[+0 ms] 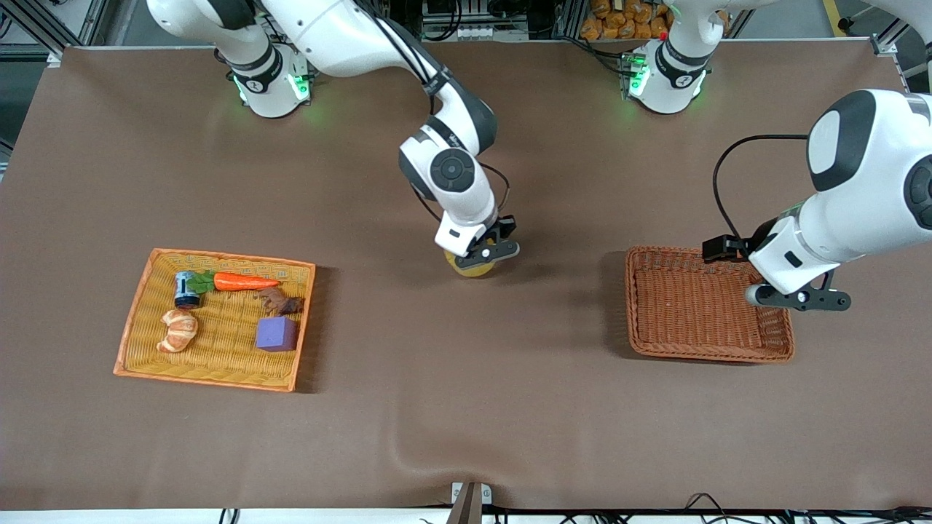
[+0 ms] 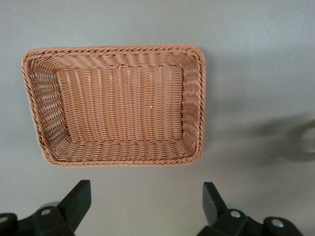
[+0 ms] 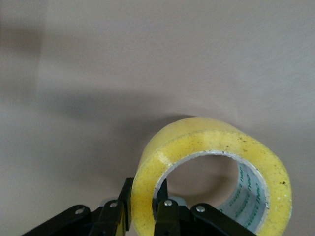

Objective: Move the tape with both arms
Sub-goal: 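Carry the tape roll to mid-table and set it down with the right gripper, then withdraw the right gripper while the left gripper reaches toward the tape roll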

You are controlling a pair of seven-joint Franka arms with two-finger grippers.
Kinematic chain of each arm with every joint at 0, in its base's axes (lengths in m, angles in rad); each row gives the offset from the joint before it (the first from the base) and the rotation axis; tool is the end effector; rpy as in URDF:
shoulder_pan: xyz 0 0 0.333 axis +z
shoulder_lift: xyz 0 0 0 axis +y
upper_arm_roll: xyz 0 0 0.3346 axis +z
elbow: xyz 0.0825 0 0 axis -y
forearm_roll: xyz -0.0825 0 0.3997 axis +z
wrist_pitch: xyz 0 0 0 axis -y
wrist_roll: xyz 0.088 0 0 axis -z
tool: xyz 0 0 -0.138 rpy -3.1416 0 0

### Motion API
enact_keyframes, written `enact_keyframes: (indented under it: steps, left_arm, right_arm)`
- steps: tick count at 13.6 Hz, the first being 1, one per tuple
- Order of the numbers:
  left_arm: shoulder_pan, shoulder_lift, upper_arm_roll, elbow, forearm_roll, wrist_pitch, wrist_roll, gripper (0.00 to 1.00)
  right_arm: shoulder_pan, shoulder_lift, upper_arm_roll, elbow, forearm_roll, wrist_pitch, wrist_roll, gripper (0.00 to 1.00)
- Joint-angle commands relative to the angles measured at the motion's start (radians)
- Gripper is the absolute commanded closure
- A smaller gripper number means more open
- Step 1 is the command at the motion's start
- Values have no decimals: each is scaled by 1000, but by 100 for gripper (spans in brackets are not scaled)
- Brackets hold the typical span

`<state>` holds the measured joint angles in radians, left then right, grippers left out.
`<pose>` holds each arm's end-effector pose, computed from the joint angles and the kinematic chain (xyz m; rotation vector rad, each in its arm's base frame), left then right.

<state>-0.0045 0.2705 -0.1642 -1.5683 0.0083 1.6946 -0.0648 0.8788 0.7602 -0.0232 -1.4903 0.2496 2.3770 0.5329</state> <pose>0.6356 -0.0977 0.4600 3.1102 -0.1599 -0.2243 0.4892 0.5796 0.2065 -2.9218 -0.2351 0.0152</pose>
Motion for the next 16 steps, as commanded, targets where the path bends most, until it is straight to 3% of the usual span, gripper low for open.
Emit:
enact_keyframes:
  steps: [1, 2, 4, 5, 6, 8, 11, 13, 16]
  left_arm:
    - [-28, 4, 0, 5, -5, 8, -47, 0]
    - [-40, 6, 0, 7, -4, 10, -64, 0]
    - [-54, 16, 0, 10, -8, 19, -73, 0]
    - [-61, 21, 0, 11, -10, 23, -72, 0]
    - [-55, 21, 0, 13, -14, 23, -72, 0]
    - [-58, 24, 0, 13, -22, 23, -73, 0]
    - [-142, 27, 0, 14, -57, 43, -136, 0]
    - [-195, 41, -2, 14, -65, 57, -248, 0]
    - [-276, 72, -2, 2, -59, 86, -357, 0]
  right_arm:
    - [31, 45, -15, 48, 10, 27, 75, 100]
    - [31, 48, -15, 48, 4, 27, 79, 82]
    - [20, 35, -17, 59, 8, 19, 82, 32]
    - [12, 15, -18, 61, 17, -5, 88, 12]
    - [-7, -10, -21, 61, 16, -48, 90, 0]
    - [-75, -111, -26, 42, 8, -171, 64, 0]
    - [-217, -339, -26, -135, 10, -200, -69, 0]
    - [-302, -412, -27, -201, 8, -260, -77, 0]
    - [-464, -493, -38, -196, -4, -453, -166, 0]
